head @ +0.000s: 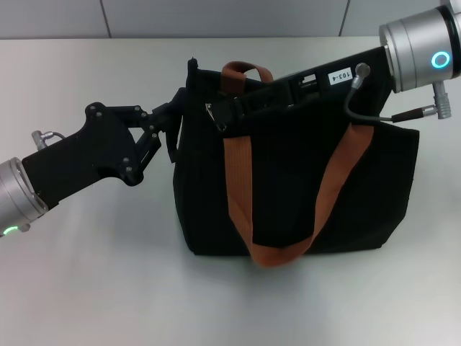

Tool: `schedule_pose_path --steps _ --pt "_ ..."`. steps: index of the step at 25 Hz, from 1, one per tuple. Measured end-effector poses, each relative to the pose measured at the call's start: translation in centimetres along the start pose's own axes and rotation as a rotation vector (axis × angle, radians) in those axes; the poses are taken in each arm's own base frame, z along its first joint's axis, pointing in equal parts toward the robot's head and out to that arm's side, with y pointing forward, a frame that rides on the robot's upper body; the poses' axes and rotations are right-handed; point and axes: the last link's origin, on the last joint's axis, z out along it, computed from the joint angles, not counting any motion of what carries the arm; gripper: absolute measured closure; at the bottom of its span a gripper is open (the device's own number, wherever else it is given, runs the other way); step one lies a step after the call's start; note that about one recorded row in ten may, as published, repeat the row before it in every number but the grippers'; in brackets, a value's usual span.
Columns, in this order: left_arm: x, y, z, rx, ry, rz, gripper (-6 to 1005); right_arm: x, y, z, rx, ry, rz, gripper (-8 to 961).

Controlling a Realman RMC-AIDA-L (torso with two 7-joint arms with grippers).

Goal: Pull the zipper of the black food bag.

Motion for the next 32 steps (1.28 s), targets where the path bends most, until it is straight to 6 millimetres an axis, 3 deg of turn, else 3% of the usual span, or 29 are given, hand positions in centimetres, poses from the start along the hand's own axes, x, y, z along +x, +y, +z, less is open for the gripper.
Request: schedule_pose_path --steps 32 --pt "0.9 -0.9 1.1 -0.019 0.016 -0.013 982 -1.0 0.5 -0.7 0.02 -0.001 -0.008 491"
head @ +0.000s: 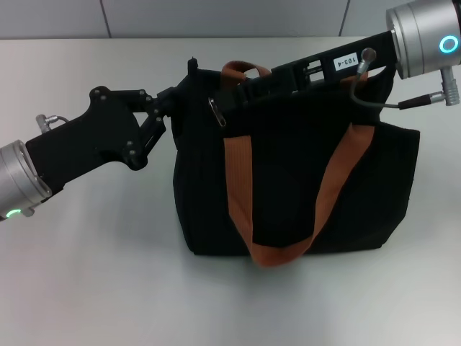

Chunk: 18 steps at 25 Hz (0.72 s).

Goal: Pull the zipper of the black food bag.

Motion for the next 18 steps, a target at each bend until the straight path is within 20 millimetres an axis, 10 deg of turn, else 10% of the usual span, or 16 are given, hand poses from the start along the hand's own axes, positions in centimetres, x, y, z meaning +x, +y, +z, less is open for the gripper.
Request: schedule_pose_path --steps 18 --pt "0.16 -0.33 0.53 -0.002 -0.003 -0.005 982 0.24 0.08 0.97 0.01 0.052 0.01 491"
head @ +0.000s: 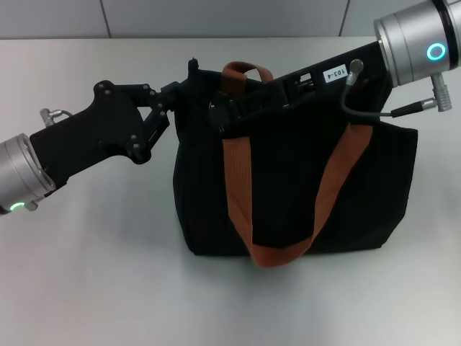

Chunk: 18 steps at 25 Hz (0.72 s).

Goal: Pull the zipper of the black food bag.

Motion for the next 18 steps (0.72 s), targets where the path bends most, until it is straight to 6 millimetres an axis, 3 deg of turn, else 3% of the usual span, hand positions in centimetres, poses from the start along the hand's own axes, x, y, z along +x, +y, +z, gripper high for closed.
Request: schedule_pose_path --steps 18 --pt "0.16 -0.07 0.41 -0.008 0.005 0.004 982 0.0 0.17 0.36 -0.01 -0.002 0.003 491"
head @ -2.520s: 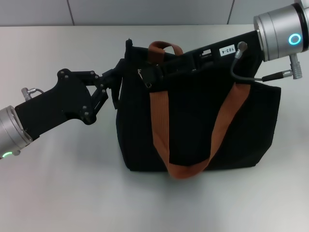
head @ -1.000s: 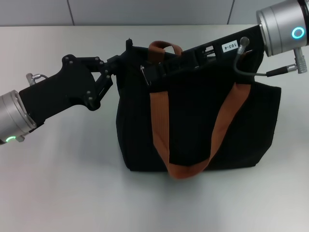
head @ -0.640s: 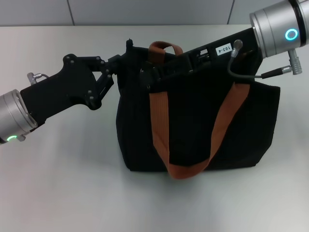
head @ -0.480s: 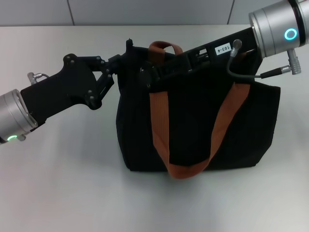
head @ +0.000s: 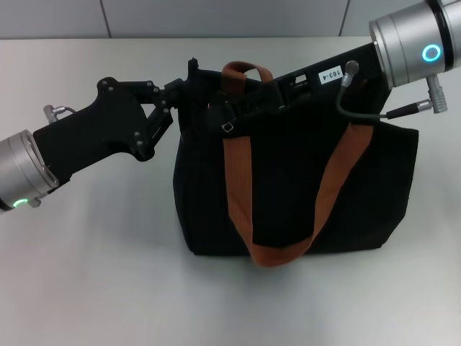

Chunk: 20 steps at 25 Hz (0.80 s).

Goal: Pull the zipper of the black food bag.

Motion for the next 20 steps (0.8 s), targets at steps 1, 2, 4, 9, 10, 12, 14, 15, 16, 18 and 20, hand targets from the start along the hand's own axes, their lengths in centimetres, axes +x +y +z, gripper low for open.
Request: schedule_pose_path --steps 1,2,4,9,10,12,14,15,16,18,20 --pt "0.0 0.01 0.03 -0.001 0.0 0.0 983 0.03 -0.01 -0.01 0.0 0.0 0.001 491" --pt "0.0 0.01 0.05 -0.001 0.001 0.0 983 0.05 -0.02 -0.01 0.0 0.0 0.002 491" --pt "0.01 0.02 0.09 -0.002 0.001 -0.001 983 0.11 -0.03 0.01 0.0 0.0 0.003 491" --pt "-0.01 0.05 0.1 -0.002 0.002 -0.002 983 0.16 -0.05 0.01 0.0 -0.001 0.005 490" --pt "-0.01 0.05 0.1 -0.001 0.002 -0.002 983 0.15 -0.05 0.02 0.0 0.0 0.005 490" --pt "-0.01 0.04 0.1 -0.001 0.002 -0.002 983 0.13 -0.03 0.03 0.0 0.0 0.004 490" --pt "0.0 0.03 0.09 -0.001 0.002 -0.001 983 0.11 -0.02 0.04 0.0 0.0 0.003 494" --pt "0.0 0.03 0.09 -0.001 0.002 -0.001 983 0.11 -0.02 0.04 0.0 0.001 0.003 496" --pt "0.0 0.03 0.09 -0.001 0.002 -0.001 983 0.11 -0.03 0.04 0.0 0.001 0.003 499" --pt "0.01 0.03 0.09 -0.001 0.002 -0.001 983 0.14 -0.05 0.03 0.001 0.0 0.004 503" --pt "0.01 0.02 0.08 0.0 0.002 -0.001 983 0.14 -0.05 0.02 0.001 0.0 0.004 507"
